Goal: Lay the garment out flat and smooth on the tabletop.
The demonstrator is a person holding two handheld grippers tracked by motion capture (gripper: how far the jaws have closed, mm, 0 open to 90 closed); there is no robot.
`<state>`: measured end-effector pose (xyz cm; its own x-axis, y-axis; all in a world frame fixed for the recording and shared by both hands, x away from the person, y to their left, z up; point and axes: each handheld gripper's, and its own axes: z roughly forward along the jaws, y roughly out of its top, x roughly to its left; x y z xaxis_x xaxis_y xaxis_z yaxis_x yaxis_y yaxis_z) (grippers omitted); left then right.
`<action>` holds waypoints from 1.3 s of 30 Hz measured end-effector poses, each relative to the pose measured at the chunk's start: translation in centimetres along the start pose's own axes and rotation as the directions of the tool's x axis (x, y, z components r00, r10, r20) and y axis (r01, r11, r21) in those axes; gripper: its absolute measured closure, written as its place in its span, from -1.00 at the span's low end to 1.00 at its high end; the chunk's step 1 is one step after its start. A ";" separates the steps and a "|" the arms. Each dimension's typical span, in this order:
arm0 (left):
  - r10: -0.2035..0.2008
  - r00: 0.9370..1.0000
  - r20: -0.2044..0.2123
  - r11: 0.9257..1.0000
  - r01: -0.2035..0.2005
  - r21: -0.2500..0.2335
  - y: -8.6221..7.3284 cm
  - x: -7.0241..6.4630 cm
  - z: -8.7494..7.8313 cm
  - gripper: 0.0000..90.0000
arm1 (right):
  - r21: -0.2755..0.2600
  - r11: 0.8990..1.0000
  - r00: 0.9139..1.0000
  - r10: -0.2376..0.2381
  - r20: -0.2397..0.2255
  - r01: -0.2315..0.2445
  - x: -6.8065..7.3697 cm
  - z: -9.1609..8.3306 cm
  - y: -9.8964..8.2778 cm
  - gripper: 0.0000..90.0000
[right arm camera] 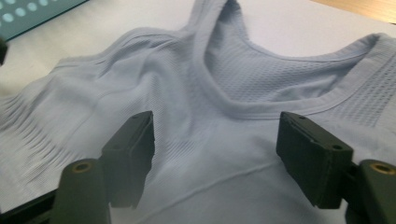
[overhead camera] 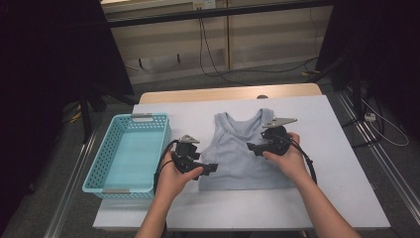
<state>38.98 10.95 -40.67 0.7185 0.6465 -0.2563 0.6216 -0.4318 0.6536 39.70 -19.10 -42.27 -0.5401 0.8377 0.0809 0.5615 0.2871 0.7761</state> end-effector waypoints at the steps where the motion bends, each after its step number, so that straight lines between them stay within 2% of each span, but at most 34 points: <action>1: -0.007 1.000 -0.001 1.000 0.007 -0.007 0.1 0.1 0.0 -0.65 | -0.003 1.000 1.000 -0.006 -0.007 0.006 0.3 -0.1 -0.2 -0.39; 3: -0.020 1.000 0.003 1.000 0.020 -0.016 0.0 0.3 0.0 -0.66 | -0.008 1.000 1.000 -0.021 -0.011 0.021 0.8 -0.2 -0.5 -0.42; 6: -0.013 1.000 0.005 1.000 0.013 -0.003 -0.4 0.5 0.1 -0.66 | -0.015 0.999 0.999 -0.033 -0.038 0.032 1.5 -0.1 -1.2 -0.43; 8: -0.021 1.000 0.005 1.000 0.021 -0.005 -0.5 0.7 0.1 -0.66 | 0.005 0.998 0.998 -0.054 -0.041 0.055 1.8 -0.1 -1.3 -0.46; 10: -0.032 0.999 0.001 0.999 0.032 -0.017 -0.6 0.9 0.1 -0.67 | -0.011 0.999 0.998 -0.048 -0.048 0.047 2.0 -0.2 -1.3 -0.48; 12: -0.032 0.999 0.007 0.999 0.032 -0.005 -0.6 1.0 -0.2 -0.70 | -0.018 0.999 0.997 -0.047 -0.061 0.046 2.4 -0.4 -1.4 -0.51; 14: -0.021 1.000 -0.007 1.000 0.021 -0.005 -0.6 1.1 -0.4 -0.70 | -0.012 0.999 0.996 -0.053 -0.071 0.052 2.9 -0.4 -1.5 -0.55; 17: -0.031 0.999 -0.012 0.999 0.031 -0.009 -0.8 1.2 -0.5 -0.71 | 0.013 0.997 0.993 -0.081 -0.083 0.082 3.8 -0.2 -1.6 -0.58; 20: -0.031 0.999 -0.012 0.999 0.031 -0.007 -0.9 1.2 -0.6 -0.71 | -0.012 0.995 0.990 -0.100 -0.098 0.099 4.7 -0.4 -1.5 -0.58; 26: -0.036 0.999 -0.021 0.999 0.036 -0.002 -1.0 1.6 -1.0 -0.71 | -0.008 0.990 0.980 -0.139 -0.142 0.140 6.2 -0.1 -1.6 -0.60; 34: -0.041 0.999 -0.028 0.999 0.041 -0.004 -1.0 1.7 -1.2 -0.71 | -0.013 0.986 0.969 -0.163 -0.188 0.163 7.6 0.2 -1.7 -0.60; 39: -0.036 0.999 -0.032 0.999 0.036 -0.002 -1.0 1.7 -1.3 -0.71 | -0.017 0.983 0.956 -0.183 -0.228 0.184 8.6 0.3 -1.6 -0.60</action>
<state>39.13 13.32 -40.85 0.6850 0.6818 -0.2569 0.6466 -0.4064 0.6455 34.33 -12.17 -43.02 -0.7618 0.6431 0.0779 0.4422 0.4284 0.7880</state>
